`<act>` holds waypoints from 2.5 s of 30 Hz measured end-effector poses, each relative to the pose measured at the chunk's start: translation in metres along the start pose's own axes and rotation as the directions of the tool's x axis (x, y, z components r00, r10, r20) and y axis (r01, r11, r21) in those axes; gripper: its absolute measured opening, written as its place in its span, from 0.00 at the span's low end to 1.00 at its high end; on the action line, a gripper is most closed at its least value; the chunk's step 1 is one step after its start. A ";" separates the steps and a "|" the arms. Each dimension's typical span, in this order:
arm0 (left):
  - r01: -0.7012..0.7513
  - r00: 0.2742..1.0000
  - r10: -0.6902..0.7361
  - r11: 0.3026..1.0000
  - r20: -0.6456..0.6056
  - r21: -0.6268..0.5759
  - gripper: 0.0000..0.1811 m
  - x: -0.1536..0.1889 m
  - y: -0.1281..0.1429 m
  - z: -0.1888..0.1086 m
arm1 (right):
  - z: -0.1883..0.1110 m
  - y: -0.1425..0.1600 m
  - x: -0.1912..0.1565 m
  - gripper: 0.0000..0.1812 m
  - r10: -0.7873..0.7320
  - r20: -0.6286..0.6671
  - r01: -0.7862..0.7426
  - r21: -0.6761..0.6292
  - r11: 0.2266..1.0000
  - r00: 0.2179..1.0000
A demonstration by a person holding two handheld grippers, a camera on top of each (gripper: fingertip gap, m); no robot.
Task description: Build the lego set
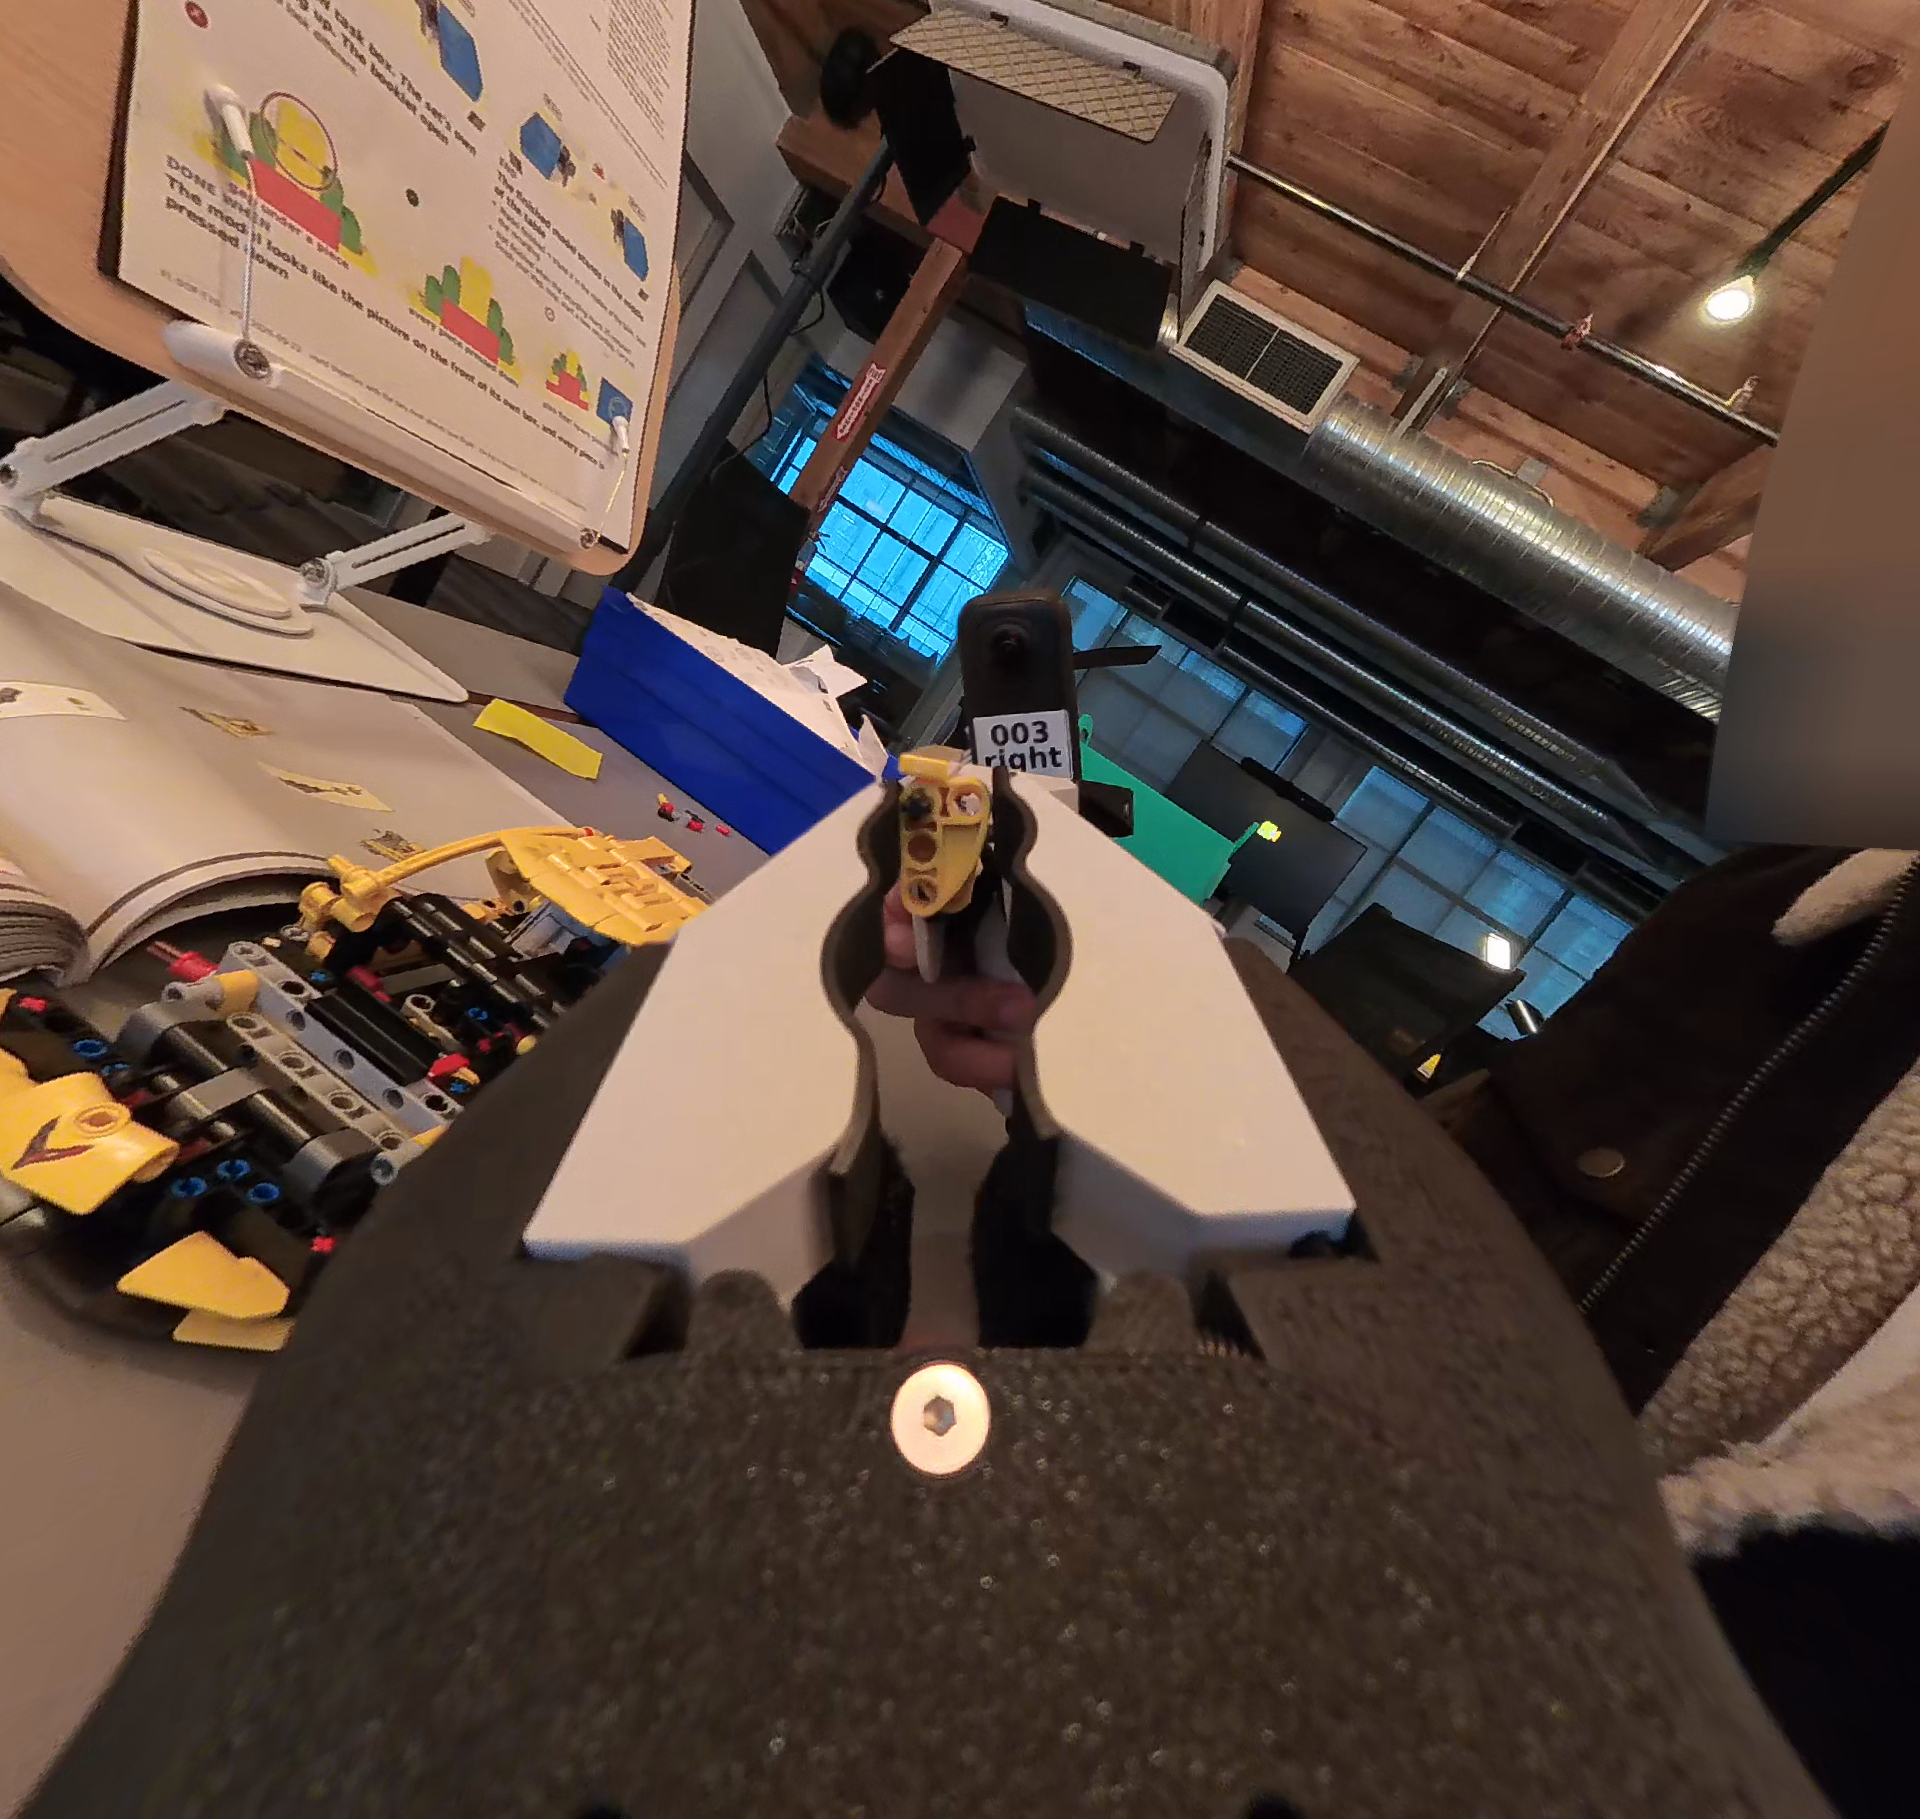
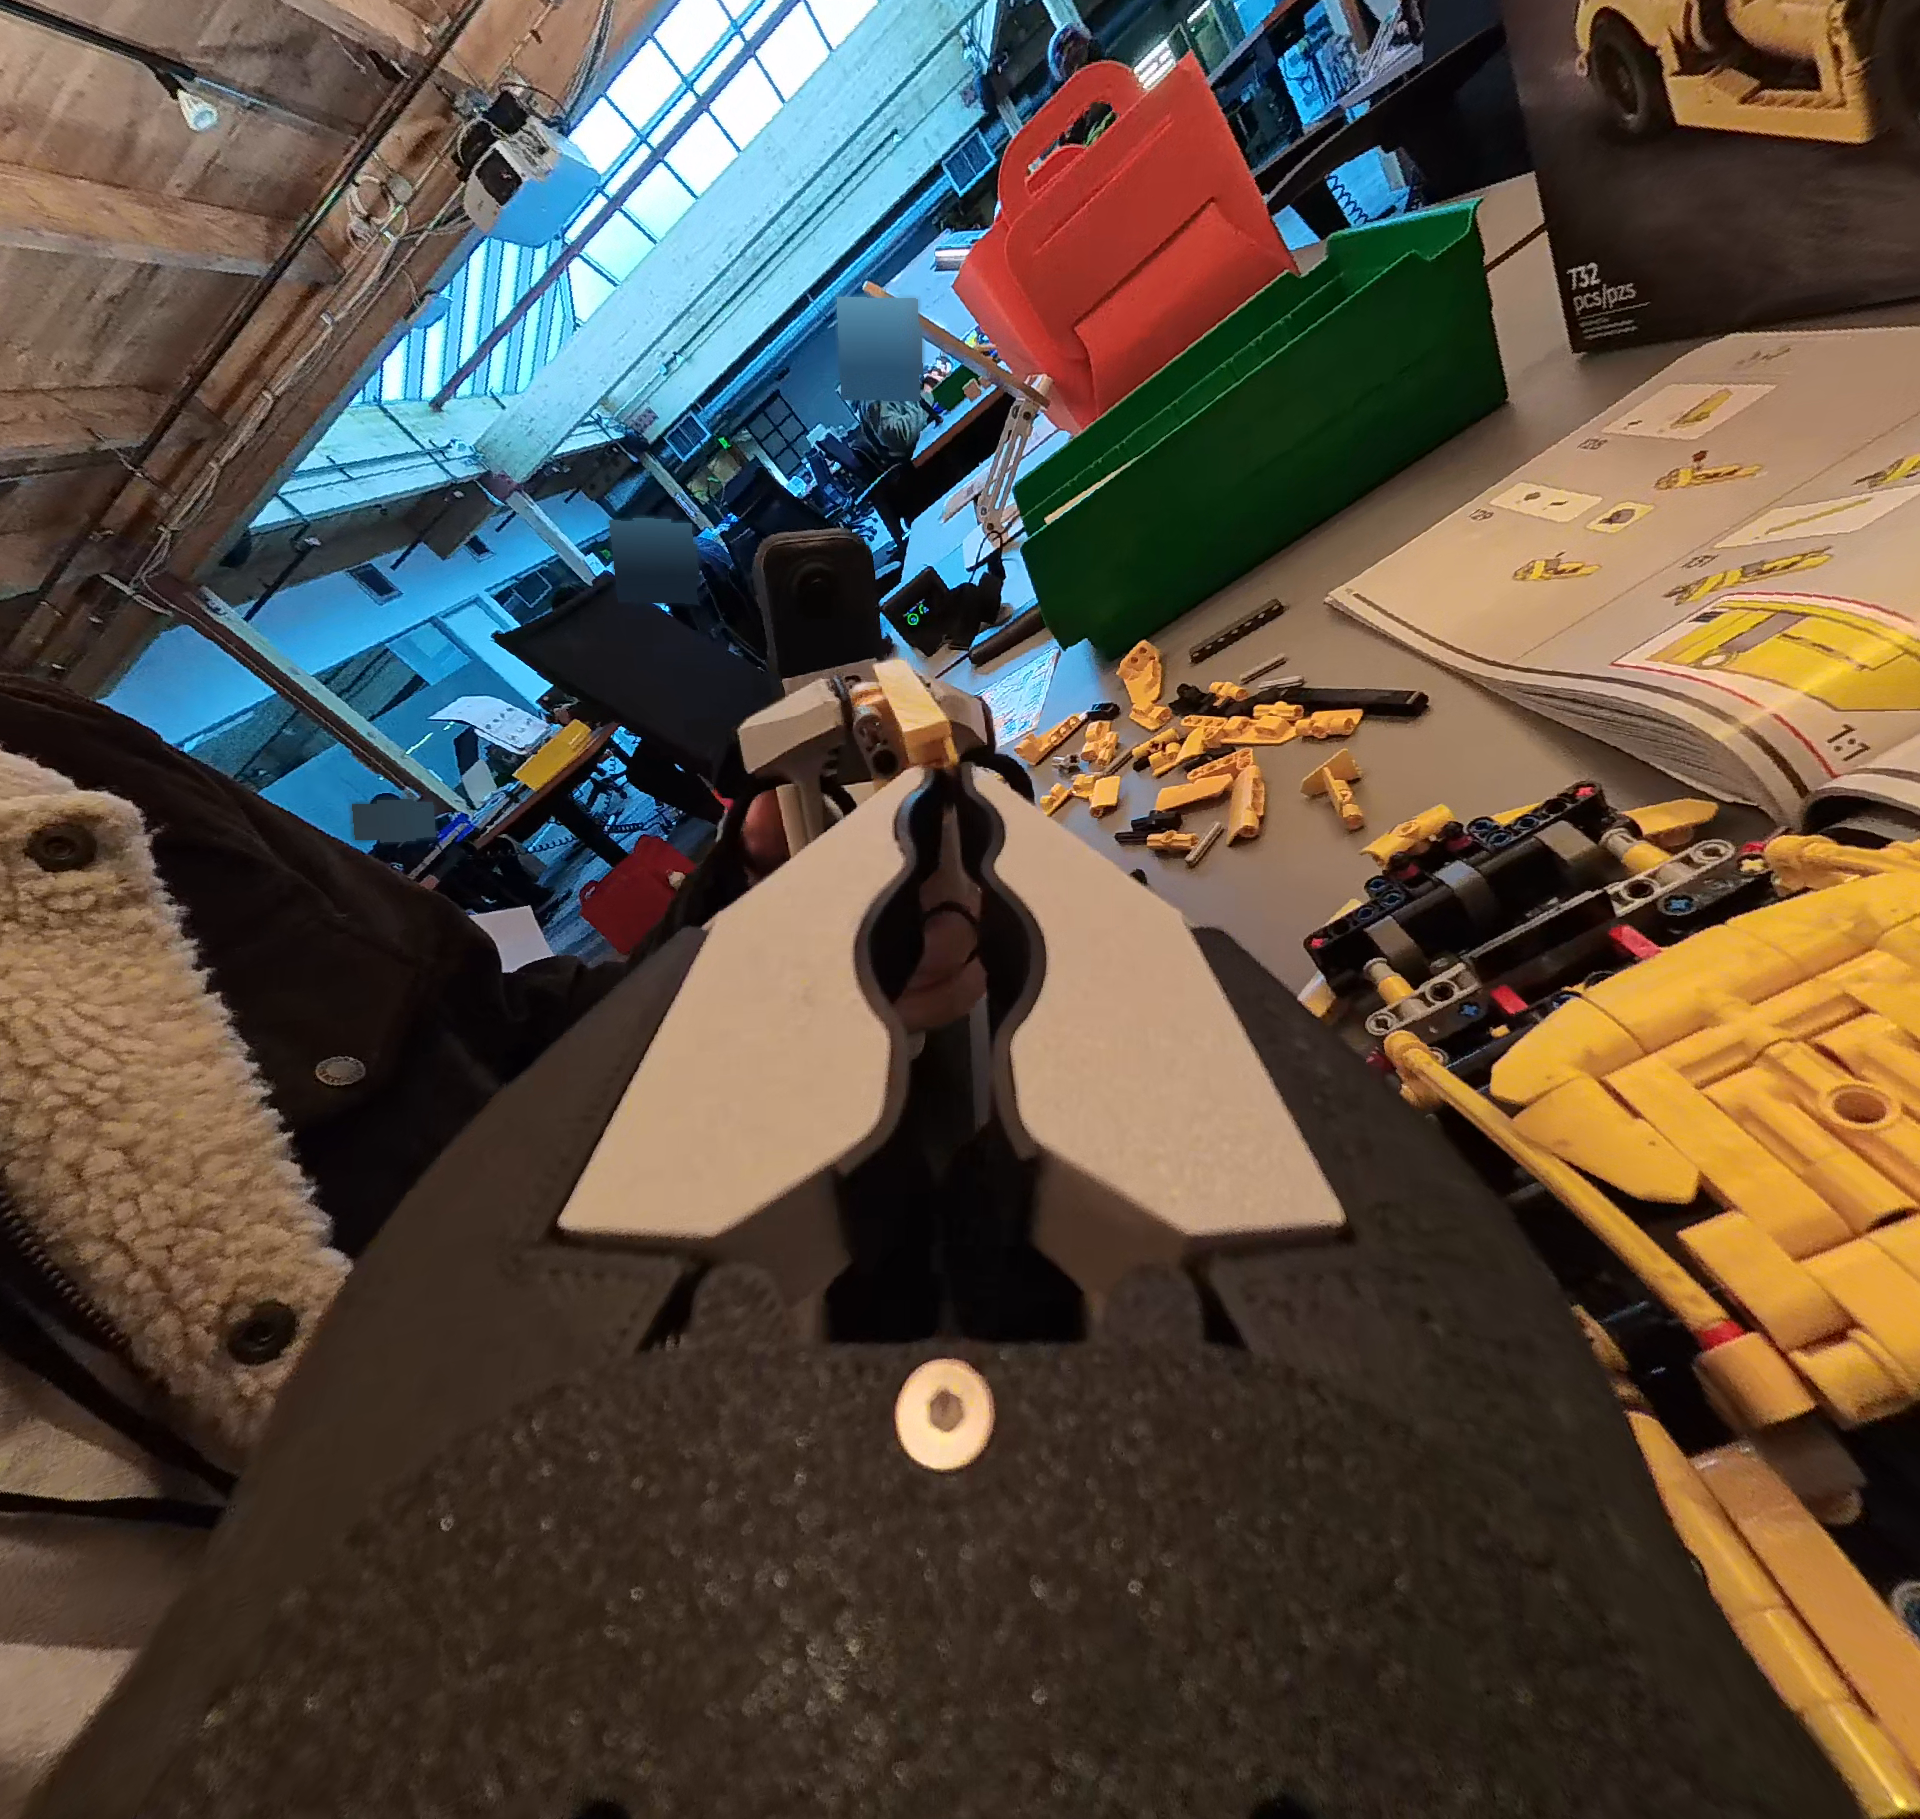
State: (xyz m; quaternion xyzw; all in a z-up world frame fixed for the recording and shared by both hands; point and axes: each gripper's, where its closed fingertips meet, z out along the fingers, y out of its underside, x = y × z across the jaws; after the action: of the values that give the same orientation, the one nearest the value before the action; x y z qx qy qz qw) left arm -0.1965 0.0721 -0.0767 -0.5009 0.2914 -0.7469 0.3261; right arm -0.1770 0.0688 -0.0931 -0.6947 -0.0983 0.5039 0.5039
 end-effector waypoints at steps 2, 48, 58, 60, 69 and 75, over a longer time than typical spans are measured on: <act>0.008 1.000 -0.008 1.000 -0.001 0.003 0.09 -0.001 0.000 0.000 | 0.000 0.000 0.000 0.01 0.006 0.005 -0.006 0.000 1.000 1.000; -0.076 0.966 0.132 0.967 0.223 -0.241 0.14 -0.039 0.011 -0.047 | -0.024 0.070 0.029 0.00 0.104 -0.200 -0.160 -0.284 0.945 0.974; -0.057 0.939 0.140 0.964 0.314 -0.259 0.14 -0.064 0.004 -0.064 | -0.055 0.123 0.054 0.02 -0.068 -0.372 -0.142 -0.509 0.849 0.926; -0.069 0.939 0.155 0.960 0.308 -0.272 0.14 -0.067 0.000 -0.060 | -0.061 0.125 0.062 0.03 -0.116 -0.380 -0.114 -0.533 0.839 0.918; -0.091 0.864 0.288 0.896 0.413 -0.435 0.14 -0.131 -0.006 -0.051 | -0.059 0.135 0.073 0.00 -0.117 -0.323 -0.095 -0.572 0.815 0.939; -0.077 0.879 0.226 0.936 0.420 -0.342 0.14 -0.132 -0.024 -0.058 | -0.056 0.132 0.072 0.04 -0.060 -0.284 -0.114 -0.557 0.823 0.957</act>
State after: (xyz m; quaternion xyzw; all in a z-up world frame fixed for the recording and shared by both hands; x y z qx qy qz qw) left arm -0.2178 0.1958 -0.1508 -0.6818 0.3617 -0.5249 0.3589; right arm -0.1467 0.0193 -0.2428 -0.8801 -0.1590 0.3518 0.2762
